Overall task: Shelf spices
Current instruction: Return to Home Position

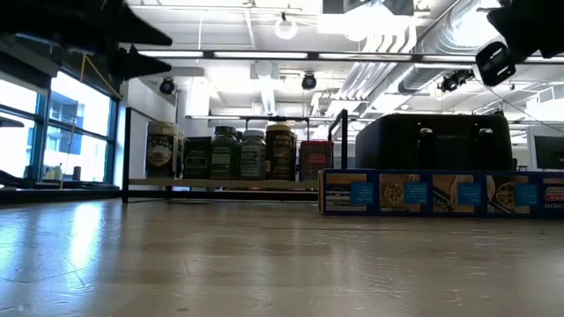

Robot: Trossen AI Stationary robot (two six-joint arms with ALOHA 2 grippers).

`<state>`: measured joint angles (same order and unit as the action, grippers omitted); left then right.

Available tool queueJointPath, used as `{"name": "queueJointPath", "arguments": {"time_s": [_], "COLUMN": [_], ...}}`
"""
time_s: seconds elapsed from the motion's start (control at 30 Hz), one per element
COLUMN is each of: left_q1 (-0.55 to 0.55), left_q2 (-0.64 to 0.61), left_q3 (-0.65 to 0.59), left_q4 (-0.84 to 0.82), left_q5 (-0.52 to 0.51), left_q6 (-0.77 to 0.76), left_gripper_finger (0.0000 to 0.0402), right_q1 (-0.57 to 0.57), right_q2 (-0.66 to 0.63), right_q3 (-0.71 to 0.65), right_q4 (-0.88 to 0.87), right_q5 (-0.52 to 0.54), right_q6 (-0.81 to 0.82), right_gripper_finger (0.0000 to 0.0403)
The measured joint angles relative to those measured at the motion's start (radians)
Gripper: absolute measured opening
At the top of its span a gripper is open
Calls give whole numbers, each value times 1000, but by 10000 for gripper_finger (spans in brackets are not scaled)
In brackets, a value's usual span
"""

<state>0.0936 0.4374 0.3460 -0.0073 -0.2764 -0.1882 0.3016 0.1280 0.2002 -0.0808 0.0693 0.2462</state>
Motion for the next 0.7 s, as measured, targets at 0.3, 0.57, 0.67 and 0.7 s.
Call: {"name": "queueJointPath", "arguments": {"time_s": [0.3,0.57,0.67,0.7], "left_q1": [-22,-25,-25,-25], "left_q2": [-238,-436,-423,-423], "left_q3": [-196,-327,-335,-335], "left_q4": [23,46,75,69], "left_q5": [-17,-47,-30,-27], "left_q6": [-98,-112,-111,-103], "left_gripper_finger": [332,332,332,333], "right_q1": [0,0,-2,-6], "right_q2": [-6,-6,-6,-7], "right_q3": [-2,-59,-150,-180], "right_q4": [6,110,259,310], "right_q5": [20,52,33,30], "right_q6": [-91,-126,-133,-139], "right_gripper_finger": [0,0,0,0]}}
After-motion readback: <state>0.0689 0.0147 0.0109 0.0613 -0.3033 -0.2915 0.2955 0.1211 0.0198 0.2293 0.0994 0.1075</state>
